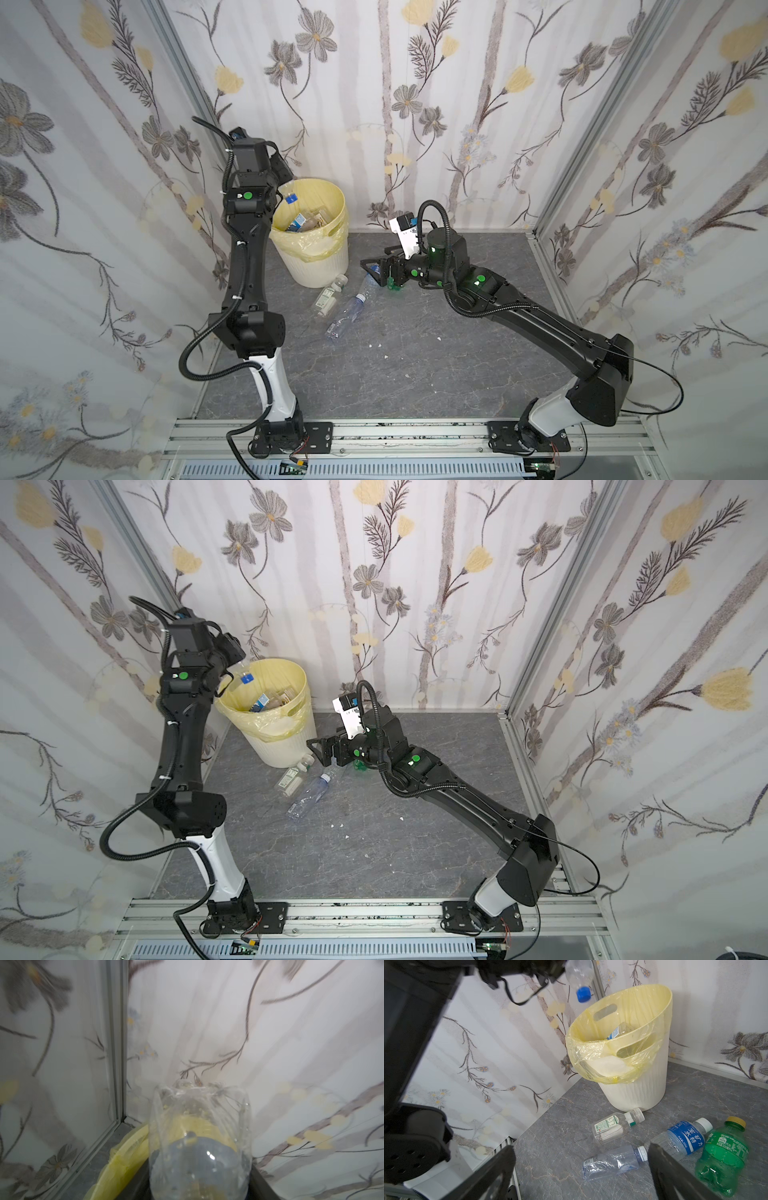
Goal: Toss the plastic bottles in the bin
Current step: 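Carry the Pepsi bottle over the bin with the left gripper and release, then swing the empty left gripper toward the pile while the right hovers nearby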
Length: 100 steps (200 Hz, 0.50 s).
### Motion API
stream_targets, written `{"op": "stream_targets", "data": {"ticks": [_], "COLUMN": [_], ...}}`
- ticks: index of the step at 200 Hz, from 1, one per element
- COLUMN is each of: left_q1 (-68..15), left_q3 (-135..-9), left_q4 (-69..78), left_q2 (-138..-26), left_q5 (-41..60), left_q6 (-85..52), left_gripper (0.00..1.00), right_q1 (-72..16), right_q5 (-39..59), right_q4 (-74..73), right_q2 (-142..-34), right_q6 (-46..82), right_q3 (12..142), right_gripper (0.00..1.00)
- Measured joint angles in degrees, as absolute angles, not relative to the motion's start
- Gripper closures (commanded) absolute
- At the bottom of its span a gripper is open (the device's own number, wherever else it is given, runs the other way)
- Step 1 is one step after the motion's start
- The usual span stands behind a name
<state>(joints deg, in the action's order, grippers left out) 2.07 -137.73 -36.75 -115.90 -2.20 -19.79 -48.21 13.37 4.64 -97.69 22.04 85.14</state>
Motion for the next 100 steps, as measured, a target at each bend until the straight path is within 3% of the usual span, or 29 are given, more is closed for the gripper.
{"op": "stream_targets", "data": {"ticks": [4, 10, 100], "left_q1": [1.83, 1.28, -5.56], "left_q3": [-137.23, -136.44, -127.87], "left_q4": [-37.89, -39.18, -37.26], "left_q2": [-117.1, -118.17, -103.22], "left_q5": [-1.39, -0.36, -0.73], "left_q6": [-19.81, -19.92, -19.03], "left_gripper": [0.06, 0.0, 0.0], "right_q1": [-48.21, -48.18, -48.03], "right_q5": [13.37, 13.34, 13.37], "right_q4": [4.58, 4.54, 2.85], "right_q2": [-97.69, -97.69, -97.69], "right_q6": [22.04, 22.06, 24.01], "right_q3": [84.93, 84.62, 80.88], "right_gripper": [0.0, 0.0, 0.0]}}
